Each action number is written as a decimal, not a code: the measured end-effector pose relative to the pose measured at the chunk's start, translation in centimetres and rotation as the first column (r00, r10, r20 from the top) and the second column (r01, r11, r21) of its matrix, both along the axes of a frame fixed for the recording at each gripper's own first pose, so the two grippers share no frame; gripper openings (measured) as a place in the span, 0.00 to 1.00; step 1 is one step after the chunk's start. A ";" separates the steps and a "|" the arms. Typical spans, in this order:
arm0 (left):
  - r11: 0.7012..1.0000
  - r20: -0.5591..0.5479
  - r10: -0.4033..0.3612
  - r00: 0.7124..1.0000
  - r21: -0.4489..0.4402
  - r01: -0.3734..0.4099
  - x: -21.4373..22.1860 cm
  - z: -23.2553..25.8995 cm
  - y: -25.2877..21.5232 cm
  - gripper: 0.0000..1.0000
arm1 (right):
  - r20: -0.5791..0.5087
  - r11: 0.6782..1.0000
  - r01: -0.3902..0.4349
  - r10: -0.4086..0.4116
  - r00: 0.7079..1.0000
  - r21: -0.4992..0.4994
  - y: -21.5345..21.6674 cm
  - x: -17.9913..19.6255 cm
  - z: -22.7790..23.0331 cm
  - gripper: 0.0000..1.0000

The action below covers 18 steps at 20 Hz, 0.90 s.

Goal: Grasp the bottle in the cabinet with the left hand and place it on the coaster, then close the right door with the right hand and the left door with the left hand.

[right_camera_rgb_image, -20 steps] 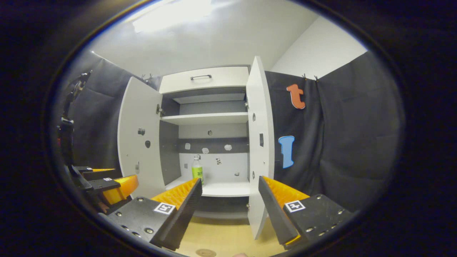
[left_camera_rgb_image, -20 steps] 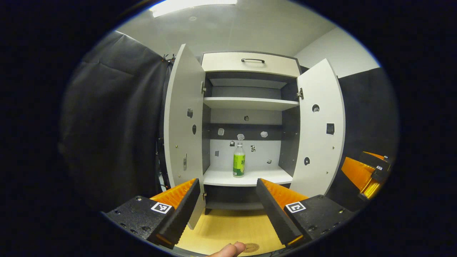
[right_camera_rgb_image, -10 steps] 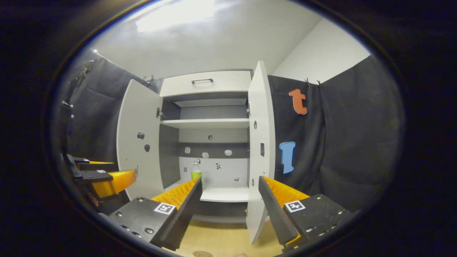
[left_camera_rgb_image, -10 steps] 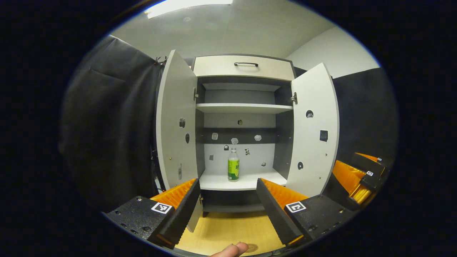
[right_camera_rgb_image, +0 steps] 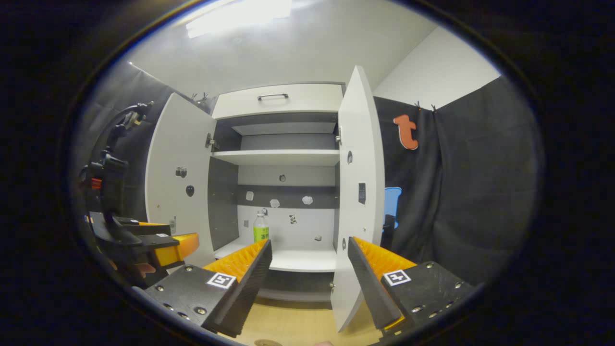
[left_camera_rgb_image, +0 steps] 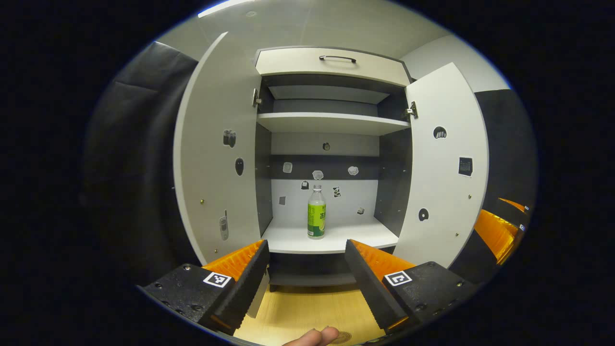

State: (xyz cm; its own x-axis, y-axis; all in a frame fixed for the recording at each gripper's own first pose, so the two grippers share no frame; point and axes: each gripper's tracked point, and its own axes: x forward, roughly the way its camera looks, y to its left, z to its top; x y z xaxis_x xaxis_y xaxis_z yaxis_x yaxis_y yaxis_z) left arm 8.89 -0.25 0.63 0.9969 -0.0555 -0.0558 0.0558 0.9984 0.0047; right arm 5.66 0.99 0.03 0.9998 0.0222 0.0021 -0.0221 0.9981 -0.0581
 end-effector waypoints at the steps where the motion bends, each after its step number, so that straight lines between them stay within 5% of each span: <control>1: 1.000 -0.004 -0.016 1.000 -0.016 0.016 1.0 -0.3 -0.2 1.00 | -0.001 1.000 -0.001 0.001 1.000 0.001 0.2 0.5 -0.2 0.96; 18: 0.996 0.028 -0.071 0.997 -0.050 0.073 26.5 -3.4 -1.7 1.00 | -0.052 0.999 0.042 -0.041 0.998 0.025 -0.4 7.3 -3.9 0.96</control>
State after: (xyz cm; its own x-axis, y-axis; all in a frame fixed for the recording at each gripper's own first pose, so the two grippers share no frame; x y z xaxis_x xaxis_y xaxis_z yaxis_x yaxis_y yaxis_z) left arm 35.35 -1.91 -2.73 0.9913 -0.1293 -0.0250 0.1281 0.9908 -0.0437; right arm 13.00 0.54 -3.89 0.9986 -0.0185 -0.0497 0.0169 0.9994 -0.0316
